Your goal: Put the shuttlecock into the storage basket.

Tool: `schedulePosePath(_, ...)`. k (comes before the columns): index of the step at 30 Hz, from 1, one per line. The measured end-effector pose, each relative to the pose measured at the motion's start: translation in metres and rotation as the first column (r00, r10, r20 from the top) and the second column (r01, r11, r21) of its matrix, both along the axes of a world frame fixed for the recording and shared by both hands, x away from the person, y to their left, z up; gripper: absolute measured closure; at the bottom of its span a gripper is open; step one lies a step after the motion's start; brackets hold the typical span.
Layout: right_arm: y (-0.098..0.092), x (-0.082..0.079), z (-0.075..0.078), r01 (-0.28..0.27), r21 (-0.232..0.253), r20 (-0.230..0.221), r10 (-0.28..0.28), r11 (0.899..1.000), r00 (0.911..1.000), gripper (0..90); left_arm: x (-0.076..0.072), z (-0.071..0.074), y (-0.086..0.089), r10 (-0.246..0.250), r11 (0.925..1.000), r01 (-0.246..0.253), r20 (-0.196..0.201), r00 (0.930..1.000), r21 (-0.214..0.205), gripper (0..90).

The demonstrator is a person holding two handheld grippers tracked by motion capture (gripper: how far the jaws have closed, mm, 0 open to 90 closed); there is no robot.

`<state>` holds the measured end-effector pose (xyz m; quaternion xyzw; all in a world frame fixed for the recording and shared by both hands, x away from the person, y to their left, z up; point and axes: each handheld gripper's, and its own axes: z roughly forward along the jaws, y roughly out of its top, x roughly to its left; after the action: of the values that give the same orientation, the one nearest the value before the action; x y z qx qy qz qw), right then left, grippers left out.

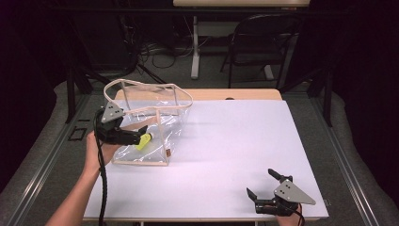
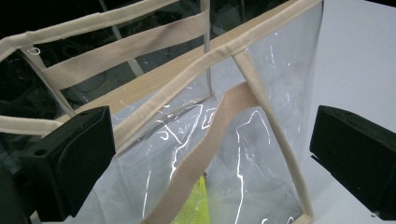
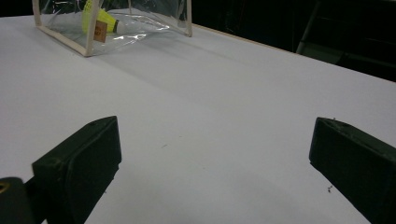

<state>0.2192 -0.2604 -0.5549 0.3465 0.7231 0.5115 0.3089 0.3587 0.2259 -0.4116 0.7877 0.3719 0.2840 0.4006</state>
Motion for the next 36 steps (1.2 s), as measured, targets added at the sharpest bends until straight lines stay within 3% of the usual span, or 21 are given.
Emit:
schedulePosePath(4,-0.002,0.0,0.0,0.003,0.008,-0.004,-0.003,1.0,1.0,1.5,-0.004,-0.009,-0.002,-0.012,0.9999,0.012,-0.014,0.9998,0.001,0.0)
schedulePosePath(20,0.002,0.003,-0.001,-0.013,0.002,-0.005,0.013,1.0,0.9999,1.3,-0.024,-0.032,-0.005,-0.045,0.9989,0.044,-0.009,0.999,-0.017,0.0)
schedulePosePath(36,0.006,0.004,-0.001,-0.025,-0.009,-0.009,0.025,1.0,0.9996,1.5,-0.053,-0.043,0.001,-0.071,0.9956,0.074,0.055,0.996,-0.058,0.0)
